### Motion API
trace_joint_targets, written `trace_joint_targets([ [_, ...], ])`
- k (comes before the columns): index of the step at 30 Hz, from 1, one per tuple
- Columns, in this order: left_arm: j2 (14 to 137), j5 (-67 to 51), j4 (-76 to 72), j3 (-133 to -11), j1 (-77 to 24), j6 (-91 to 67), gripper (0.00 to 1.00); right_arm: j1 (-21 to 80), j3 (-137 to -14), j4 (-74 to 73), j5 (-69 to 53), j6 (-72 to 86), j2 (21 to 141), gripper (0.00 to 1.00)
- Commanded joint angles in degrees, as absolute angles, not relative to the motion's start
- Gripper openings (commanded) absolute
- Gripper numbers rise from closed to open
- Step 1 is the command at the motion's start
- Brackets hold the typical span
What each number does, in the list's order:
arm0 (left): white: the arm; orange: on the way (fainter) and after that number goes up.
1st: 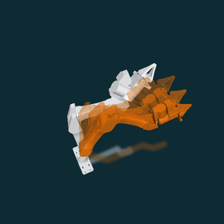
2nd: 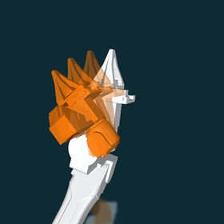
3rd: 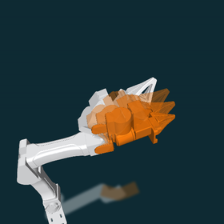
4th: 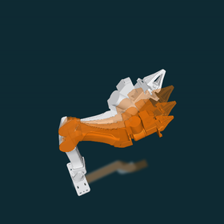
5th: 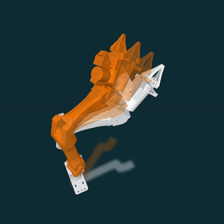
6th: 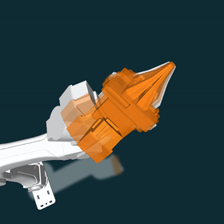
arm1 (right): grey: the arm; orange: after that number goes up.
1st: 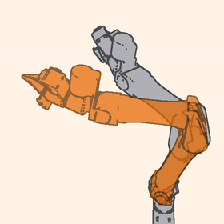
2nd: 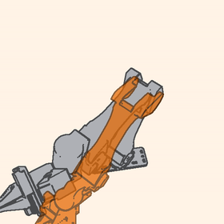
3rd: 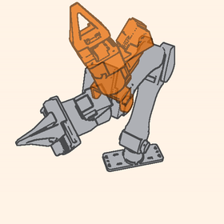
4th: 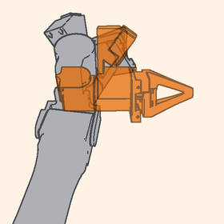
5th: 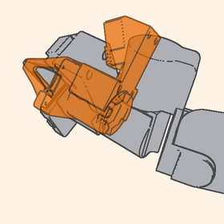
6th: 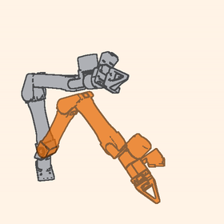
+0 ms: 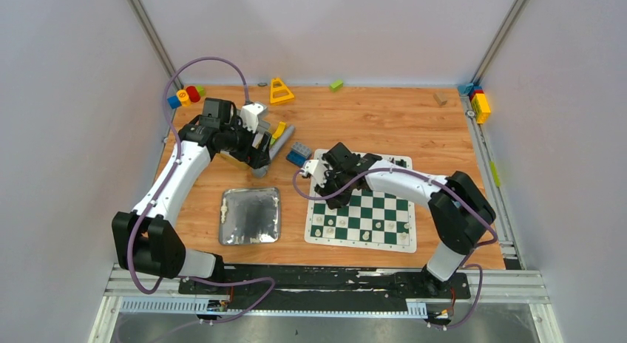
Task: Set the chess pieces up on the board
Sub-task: Pick up the chess piece from the chessboard, then place the chess piece on the chessboard.
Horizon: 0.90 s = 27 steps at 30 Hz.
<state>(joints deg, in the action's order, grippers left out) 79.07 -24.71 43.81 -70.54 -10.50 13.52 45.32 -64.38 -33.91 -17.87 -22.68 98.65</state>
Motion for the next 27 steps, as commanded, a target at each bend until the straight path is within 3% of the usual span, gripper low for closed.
trace_joint_targets([
  [1, 77.21, -24.08, 42.65, -70.67, -10.46, 14.44, 1.00, 44.95, -64.81, -35.68, -15.76, -24.63, 90.65, 0.04],
  [13, 77.06, -24.75, 43.22, -70.74, -10.46, 17.57, 1.00, 44.61, -56.80, -42.50, -23.22, -29.14, 77.32, 0.03],
  [27, 75.48, -25.16, 39.91, -67.07, -10.46, 19.09, 1.00, 48.21, -51.01, -37.43, -26.30, -29.63, 81.40, 0.03],
])
